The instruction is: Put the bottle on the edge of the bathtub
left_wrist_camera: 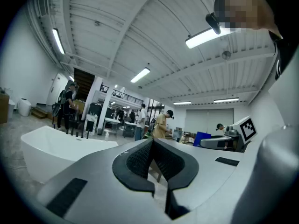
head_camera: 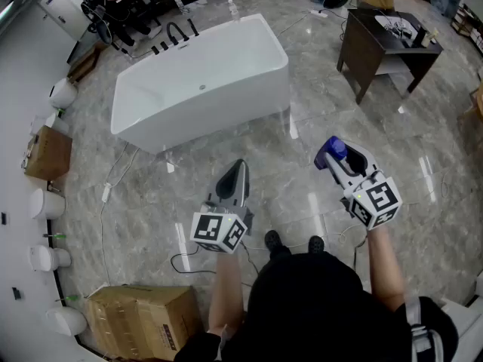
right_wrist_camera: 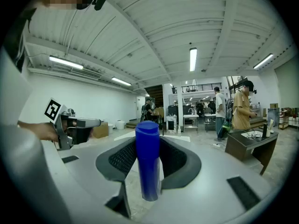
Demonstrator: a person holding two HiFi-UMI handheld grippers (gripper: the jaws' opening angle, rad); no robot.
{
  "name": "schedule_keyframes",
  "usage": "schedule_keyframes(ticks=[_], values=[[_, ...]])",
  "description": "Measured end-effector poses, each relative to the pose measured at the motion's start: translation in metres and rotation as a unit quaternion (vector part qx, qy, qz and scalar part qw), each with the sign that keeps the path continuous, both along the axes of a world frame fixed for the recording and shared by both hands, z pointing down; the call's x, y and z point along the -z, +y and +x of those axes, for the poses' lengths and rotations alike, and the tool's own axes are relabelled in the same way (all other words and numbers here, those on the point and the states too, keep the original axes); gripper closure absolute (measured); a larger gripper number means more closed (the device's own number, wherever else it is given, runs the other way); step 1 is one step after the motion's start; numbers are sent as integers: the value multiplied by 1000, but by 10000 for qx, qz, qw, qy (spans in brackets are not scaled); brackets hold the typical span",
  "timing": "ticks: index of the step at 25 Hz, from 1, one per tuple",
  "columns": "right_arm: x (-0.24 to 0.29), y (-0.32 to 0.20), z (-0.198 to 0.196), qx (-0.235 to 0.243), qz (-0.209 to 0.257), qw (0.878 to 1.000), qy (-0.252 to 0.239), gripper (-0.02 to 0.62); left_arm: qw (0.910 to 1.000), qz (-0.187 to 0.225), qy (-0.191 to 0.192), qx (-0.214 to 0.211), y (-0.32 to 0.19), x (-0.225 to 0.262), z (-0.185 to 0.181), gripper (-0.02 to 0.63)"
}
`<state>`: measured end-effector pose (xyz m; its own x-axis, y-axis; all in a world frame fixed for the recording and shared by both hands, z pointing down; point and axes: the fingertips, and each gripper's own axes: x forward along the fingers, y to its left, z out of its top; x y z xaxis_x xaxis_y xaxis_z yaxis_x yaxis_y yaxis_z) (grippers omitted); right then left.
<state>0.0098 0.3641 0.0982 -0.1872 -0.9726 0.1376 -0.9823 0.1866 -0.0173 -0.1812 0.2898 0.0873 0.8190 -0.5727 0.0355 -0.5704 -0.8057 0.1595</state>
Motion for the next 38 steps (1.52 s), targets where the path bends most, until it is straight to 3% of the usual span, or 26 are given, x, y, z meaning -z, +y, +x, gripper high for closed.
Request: schedule_keyframes(ticks=[9, 14, 23, 28, 38], values=[[-4, -23, -22, -148, -13, 9998, 110, 445, 10000, 15, 24, -58, -29, -3, -23, 595], [-7, -35, -26, -320, 30, 9992, -224, 445, 9998, -43, 7, -174, -42, -9, -32, 595], [-13, -66, -17, -136, -13, 9995, -274, 445, 9994, -179, -92, -283, -69, -23, -13, 595], [-30, -96, 9, 352, -183, 9991, -160, 445, 9995, -247, -148, -93, -84, -33, 26, 595], [-74, -182, 123, 1711, -612, 9832, 191, 445, 9948, -459, -162, 895, -121, -43, 158, 595]])
